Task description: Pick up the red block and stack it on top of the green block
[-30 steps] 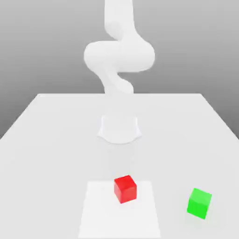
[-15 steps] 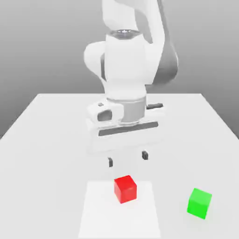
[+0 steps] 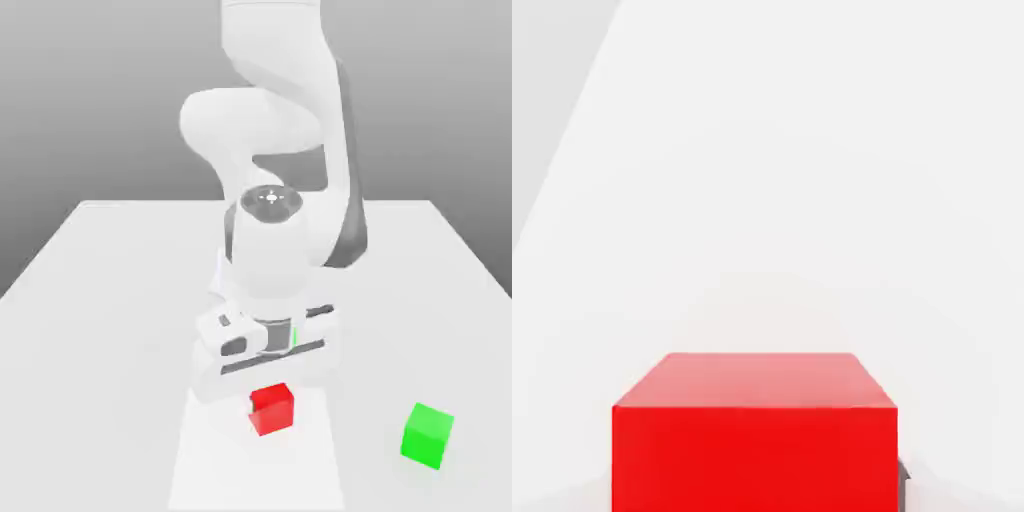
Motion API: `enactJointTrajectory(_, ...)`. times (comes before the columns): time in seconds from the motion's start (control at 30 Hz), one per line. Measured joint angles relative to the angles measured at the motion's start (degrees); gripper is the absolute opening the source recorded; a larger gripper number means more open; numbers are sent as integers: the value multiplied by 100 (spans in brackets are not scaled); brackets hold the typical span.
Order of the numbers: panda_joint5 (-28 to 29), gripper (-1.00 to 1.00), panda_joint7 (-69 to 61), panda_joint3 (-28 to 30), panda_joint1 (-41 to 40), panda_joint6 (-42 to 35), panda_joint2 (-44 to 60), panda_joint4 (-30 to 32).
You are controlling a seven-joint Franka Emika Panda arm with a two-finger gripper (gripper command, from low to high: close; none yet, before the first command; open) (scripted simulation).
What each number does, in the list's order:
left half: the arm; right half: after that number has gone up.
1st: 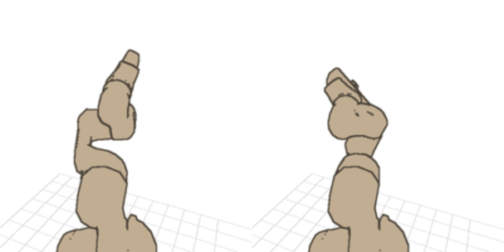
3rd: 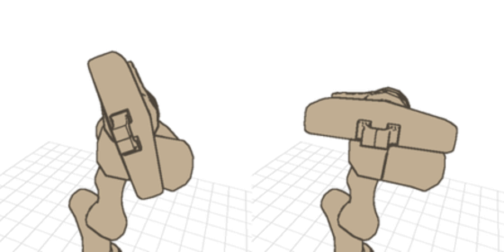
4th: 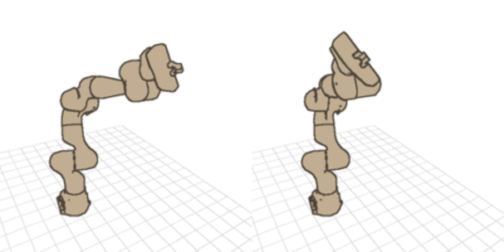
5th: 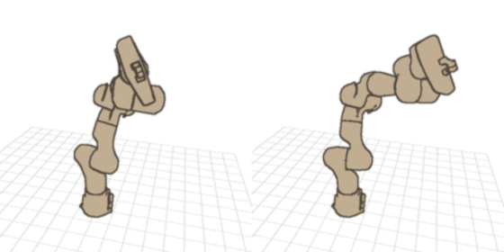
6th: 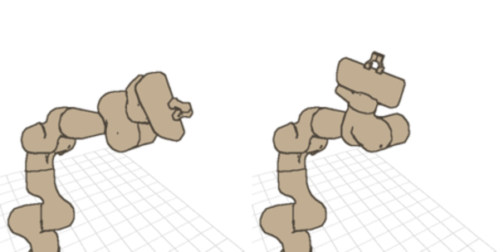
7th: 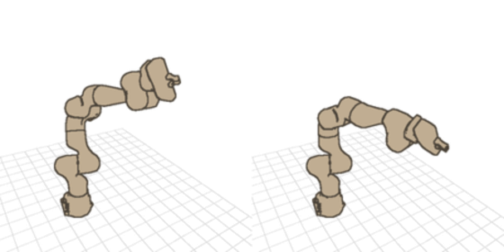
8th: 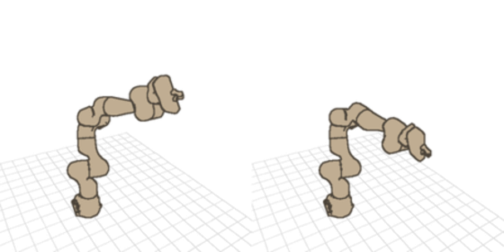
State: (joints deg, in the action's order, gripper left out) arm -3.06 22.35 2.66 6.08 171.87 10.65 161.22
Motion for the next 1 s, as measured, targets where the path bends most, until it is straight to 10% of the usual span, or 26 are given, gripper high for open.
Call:
enactJointTrajectory(0.27, 411, -100, 475, 6, 117, -1167, -1219, 53)
enactJointTrajectory(0.97, 595, -100, 2735, -833, 1667, -1535, 67, -1597)
enactJointTrajectory(1.0, 643, 100, 2773, -804, 1690, -1360, 254, -1607)
